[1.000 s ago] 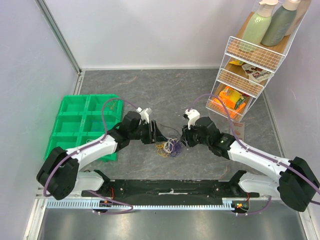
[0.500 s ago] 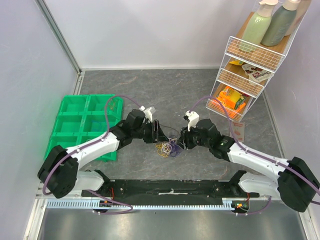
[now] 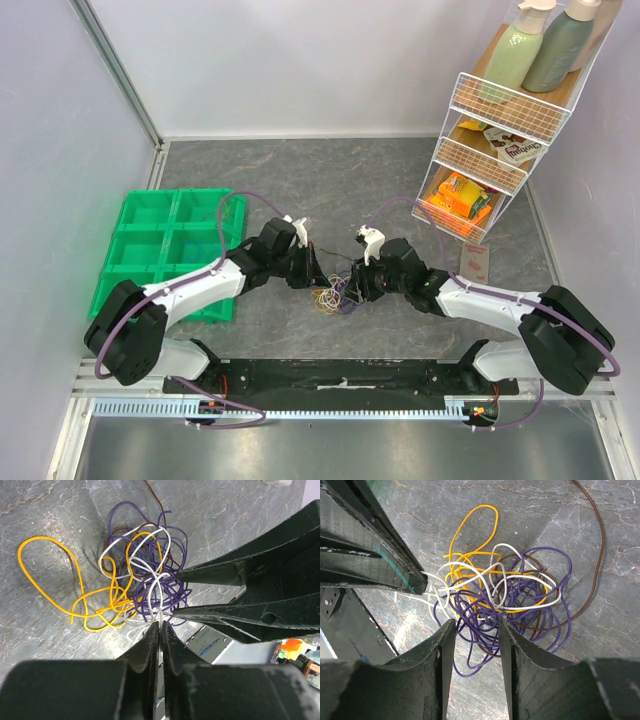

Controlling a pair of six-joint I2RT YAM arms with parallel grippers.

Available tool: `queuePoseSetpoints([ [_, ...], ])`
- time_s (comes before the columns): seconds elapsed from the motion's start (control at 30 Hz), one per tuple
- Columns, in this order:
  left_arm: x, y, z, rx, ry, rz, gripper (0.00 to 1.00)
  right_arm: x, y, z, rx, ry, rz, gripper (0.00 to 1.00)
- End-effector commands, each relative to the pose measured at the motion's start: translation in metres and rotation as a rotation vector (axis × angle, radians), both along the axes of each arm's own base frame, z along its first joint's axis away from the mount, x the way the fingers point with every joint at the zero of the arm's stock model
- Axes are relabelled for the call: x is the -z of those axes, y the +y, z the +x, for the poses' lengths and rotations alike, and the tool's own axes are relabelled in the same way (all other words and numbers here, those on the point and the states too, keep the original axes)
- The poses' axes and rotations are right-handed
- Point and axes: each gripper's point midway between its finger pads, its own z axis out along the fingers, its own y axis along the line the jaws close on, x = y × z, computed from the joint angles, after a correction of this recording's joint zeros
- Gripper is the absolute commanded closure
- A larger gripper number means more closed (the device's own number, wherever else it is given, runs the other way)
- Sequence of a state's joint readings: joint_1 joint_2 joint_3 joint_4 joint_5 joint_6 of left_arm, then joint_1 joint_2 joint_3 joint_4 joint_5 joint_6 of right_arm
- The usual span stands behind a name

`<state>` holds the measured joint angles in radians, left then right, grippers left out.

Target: Untangle the cables

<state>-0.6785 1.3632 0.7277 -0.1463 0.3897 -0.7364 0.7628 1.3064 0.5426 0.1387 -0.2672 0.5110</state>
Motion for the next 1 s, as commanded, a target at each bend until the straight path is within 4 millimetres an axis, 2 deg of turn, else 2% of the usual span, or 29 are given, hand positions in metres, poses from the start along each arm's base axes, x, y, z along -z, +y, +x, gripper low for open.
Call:
queuePoseSetpoints([
  [0.0, -0.016, -0.003, 0.010, 0.018, -0.073, 0.006, 0.98, 0.002, 0.004, 0.004, 0.009, -0.007, 0.020, 0.53],
  [0.1, -0.026, 0.000, 0.007, 0.032, -0.105, 0.002, 0.98, 0.008, 0.003, 0.007, 0.023, 0.000, 0.006, 0.54],
  [0.17, -0.044, 0.000, 0.005, 0.054, -0.158, -0.035, 0.98, 0.012, 0.002, 0.008, 0.034, 0.006, -0.010, 0.54],
  [0.47, -0.177, 0.002, -0.017, 0.188, -0.511, -0.255, 0.98, 0.031, -0.007, 0.021, 0.126, 0.045, -0.095, 0.61],
  [0.7, -0.272, 0.029, -0.028, 0.141, -0.791, -0.319, 0.98, 0.031, -0.018, 0.030, 0.209, 0.037, -0.117, 0.71],
  [0.87, -0.345, 0.048, -0.053, 0.131, -0.968, -0.423, 0.98, 0.033, -0.027, 0.034, 0.263, 0.040, -0.140, 0.83],
  [0.97, -0.394, 0.065, -0.071, 0.098, -1.081, -0.505, 0.98, 0.034, -0.030, 0.038, 0.292, 0.050, -0.147, 0.85],
])
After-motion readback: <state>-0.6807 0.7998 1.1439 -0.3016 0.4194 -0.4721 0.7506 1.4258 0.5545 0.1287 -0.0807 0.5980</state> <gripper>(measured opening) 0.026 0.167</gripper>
